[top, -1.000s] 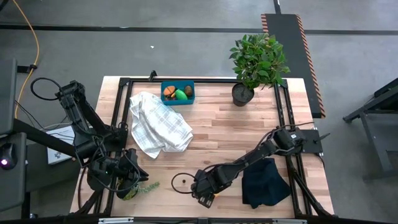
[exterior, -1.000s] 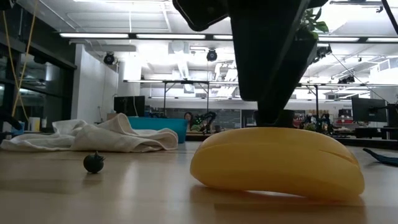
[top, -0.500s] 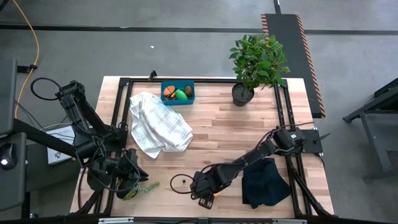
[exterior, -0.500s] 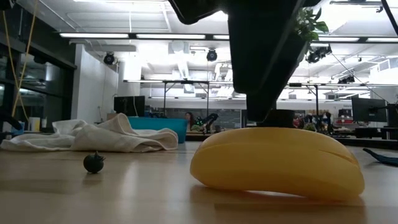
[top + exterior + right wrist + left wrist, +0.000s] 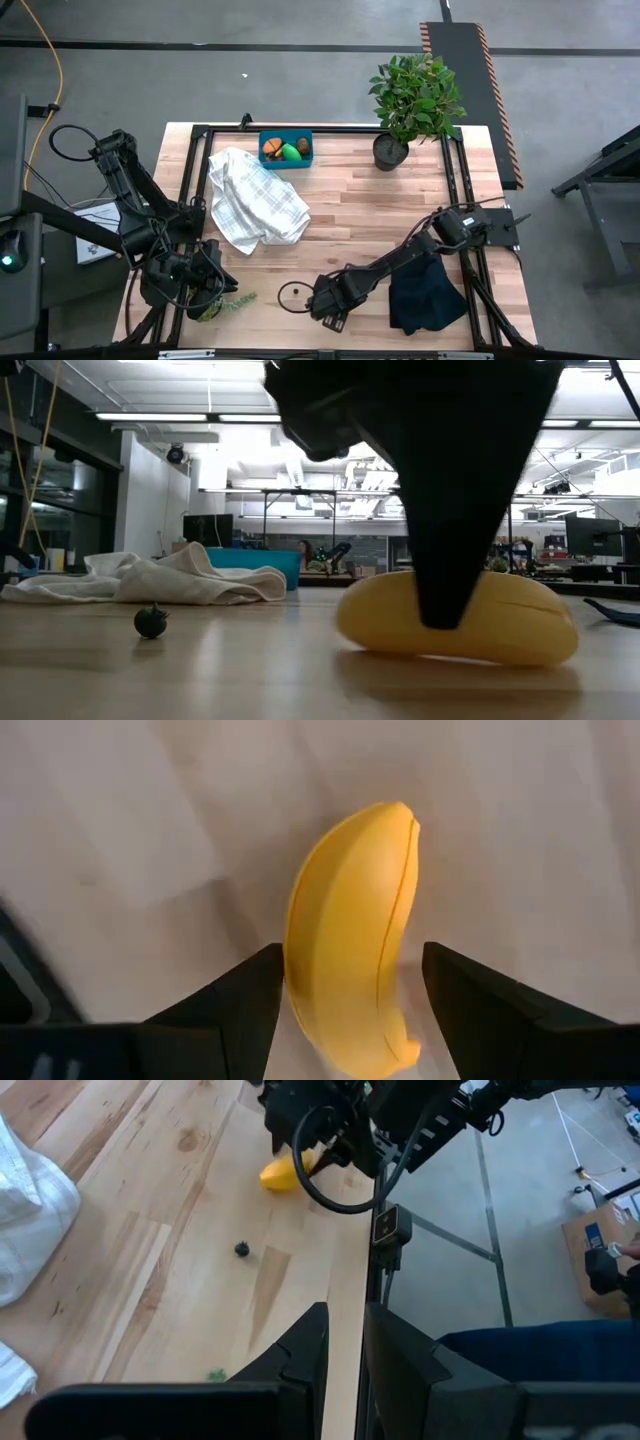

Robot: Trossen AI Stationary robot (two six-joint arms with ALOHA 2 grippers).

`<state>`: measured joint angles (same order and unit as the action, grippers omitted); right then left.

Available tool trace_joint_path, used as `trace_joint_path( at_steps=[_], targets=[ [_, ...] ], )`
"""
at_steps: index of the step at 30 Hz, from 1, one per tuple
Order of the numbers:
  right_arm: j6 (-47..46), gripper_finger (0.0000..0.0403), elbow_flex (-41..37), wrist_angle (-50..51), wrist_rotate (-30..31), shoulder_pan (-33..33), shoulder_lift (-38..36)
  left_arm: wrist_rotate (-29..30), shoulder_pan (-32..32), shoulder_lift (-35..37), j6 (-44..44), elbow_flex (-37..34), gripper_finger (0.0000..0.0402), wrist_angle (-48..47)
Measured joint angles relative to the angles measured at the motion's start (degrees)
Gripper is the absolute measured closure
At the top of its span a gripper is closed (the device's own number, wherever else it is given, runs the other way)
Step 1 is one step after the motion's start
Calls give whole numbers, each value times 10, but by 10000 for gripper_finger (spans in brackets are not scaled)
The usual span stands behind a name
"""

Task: Pick and placing Produce into tupperware
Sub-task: Put the yellow banana into the blue bin

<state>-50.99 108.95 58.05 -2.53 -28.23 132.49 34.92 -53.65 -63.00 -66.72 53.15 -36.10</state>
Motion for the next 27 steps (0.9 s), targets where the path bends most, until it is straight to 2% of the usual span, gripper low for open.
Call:
trace_joint_path(
  at_steps=[5,14,27],
  targets=[
    [-15,171,3,38,25,4,0,0,0,0,0,0,344,-1],
    [-15,176,3,44,25,14,0,0,0,0,4,0,344,-6],
    [-10,262,3,44,12,16,-1,-8,0,0,5,0,344,-15]
  ],
)
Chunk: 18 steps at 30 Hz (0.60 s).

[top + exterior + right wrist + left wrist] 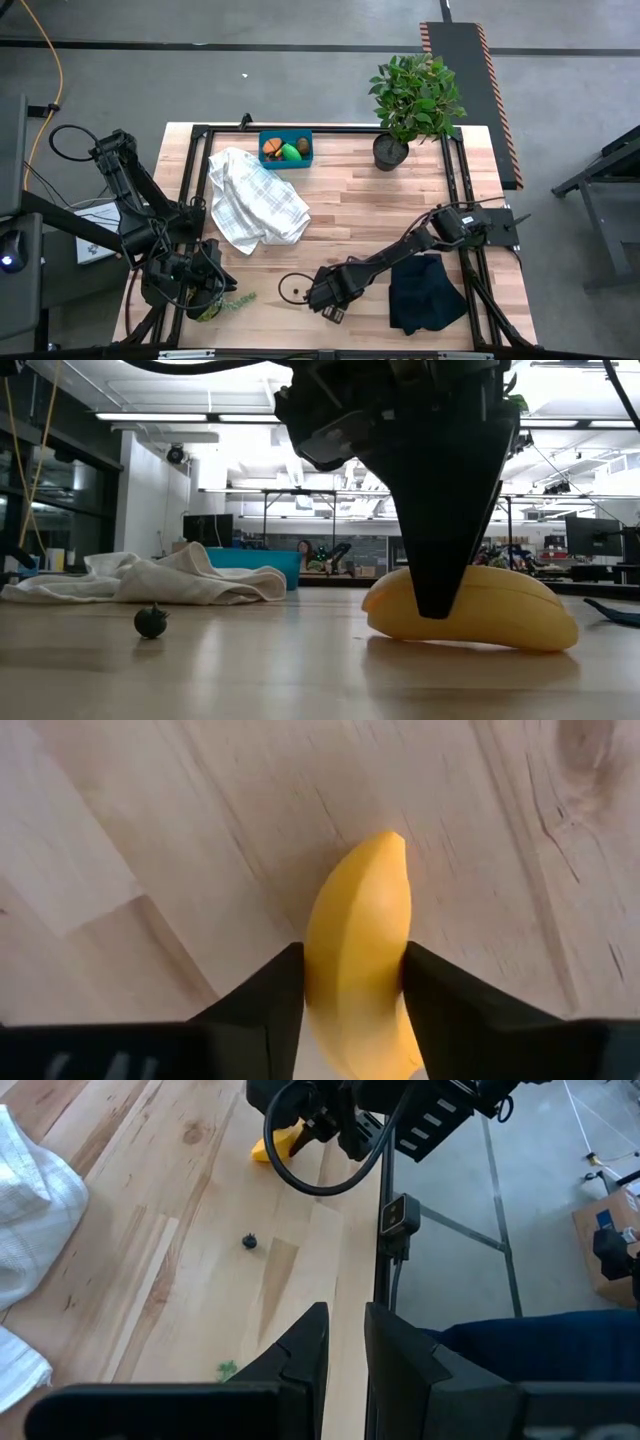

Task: Pick and placing Produce into tupperware
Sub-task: Put the yellow banana into the blue bin

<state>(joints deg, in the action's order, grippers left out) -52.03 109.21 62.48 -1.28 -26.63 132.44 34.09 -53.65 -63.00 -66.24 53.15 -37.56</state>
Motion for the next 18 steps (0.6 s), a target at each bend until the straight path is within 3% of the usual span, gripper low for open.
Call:
trace_joint_path(
  at_steps=[9,18],
  targets=[
    [-7,273,9,-20,2,4,0,14,0,0,0,0,344,1],
    [16,274,109,-34,78,31,0,77,0,0,-15,0,344,2]
  ],
)
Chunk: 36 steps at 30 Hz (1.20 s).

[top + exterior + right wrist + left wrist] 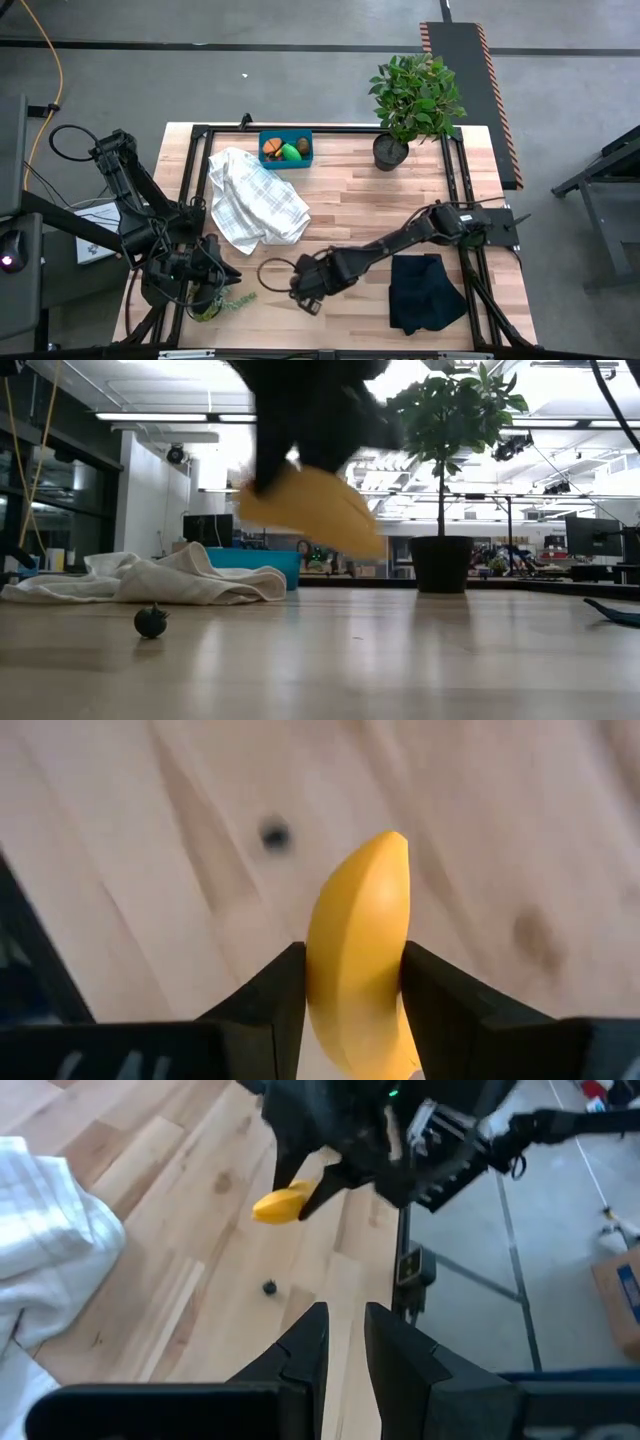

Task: Pick and placing Produce into tupperware
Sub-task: Put the yellow banana into the blue bin

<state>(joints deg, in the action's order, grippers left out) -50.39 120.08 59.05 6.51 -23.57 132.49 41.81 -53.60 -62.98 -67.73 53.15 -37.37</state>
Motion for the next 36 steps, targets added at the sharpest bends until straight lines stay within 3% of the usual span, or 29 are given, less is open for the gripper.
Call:
trace_joint_path(
  at_steps=[10,18,28,36],
  targets=[
    [76,274,149,35,97,22,0,79,0,2,-113,0,344,-46],
    [80,274,130,63,152,31,-38,106,0,26,-213,0,344,-125],
    [101,274,129,107,181,68,-77,110,20,45,-198,1,344,-128],
    [134,274,129,144,211,117,-149,5,147,81,-14,1,344,-60]
  ],
)
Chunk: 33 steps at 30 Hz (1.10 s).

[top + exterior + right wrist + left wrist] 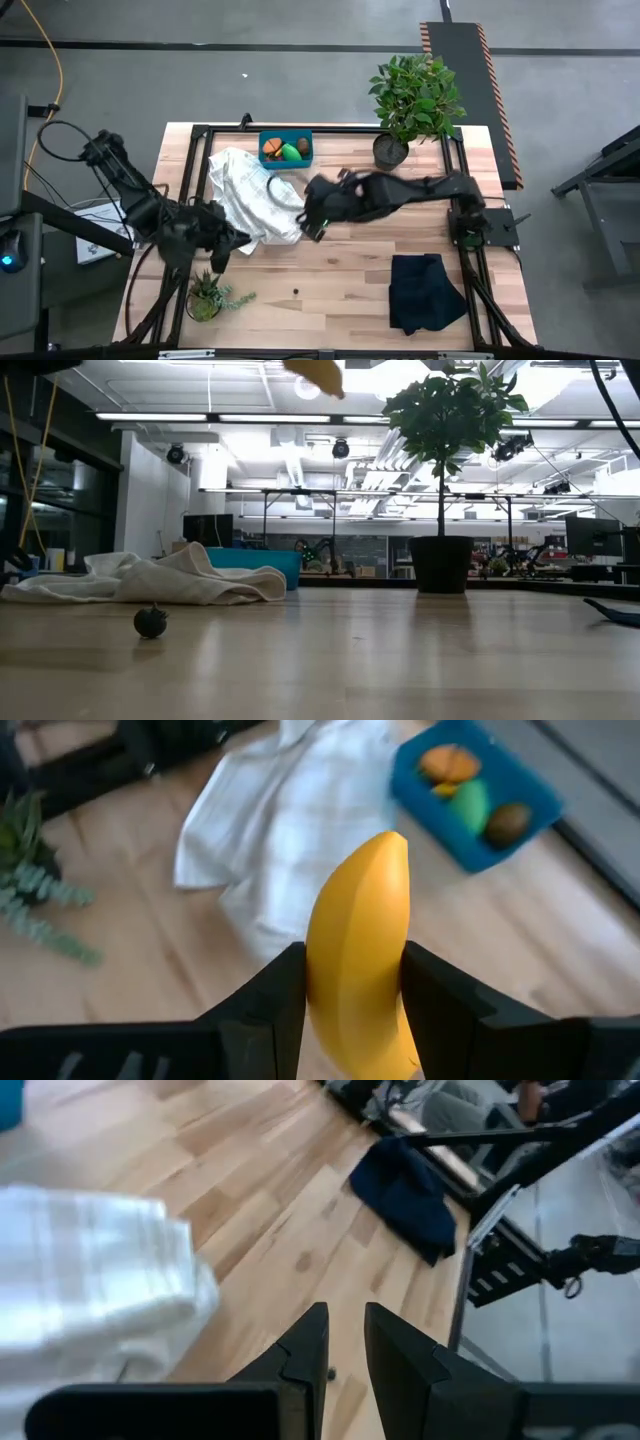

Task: Pick and placing Produce into tupperware
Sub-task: Put the yellow banana into the blue bin

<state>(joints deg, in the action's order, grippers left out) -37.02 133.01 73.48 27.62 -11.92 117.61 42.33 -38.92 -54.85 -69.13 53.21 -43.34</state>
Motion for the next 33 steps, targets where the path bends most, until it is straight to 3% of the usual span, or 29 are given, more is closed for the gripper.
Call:
trace_joint_path(
  at_steps=[9,12,17,21,25,33],
  targets=[
    [70,274,0,12,42,56,-66,-112,203,31,211,0,344,89],
    [108,274,0,11,42,80,-67,-180,290,32,268,0,344,106],
    [170,274,-15,-24,11,125,-68,-309,431,29,346,0,344,151],
    [208,274,-52,-67,-41,156,-72,-367,516,27,369,0,344,169],
    [229,274,-125,-134,-92,173,-92,-412,572,27,380,0,344,169],
    [205,274,-351,-345,-193,190,-198,-458,624,9,392,0,344,168]
  ],
)
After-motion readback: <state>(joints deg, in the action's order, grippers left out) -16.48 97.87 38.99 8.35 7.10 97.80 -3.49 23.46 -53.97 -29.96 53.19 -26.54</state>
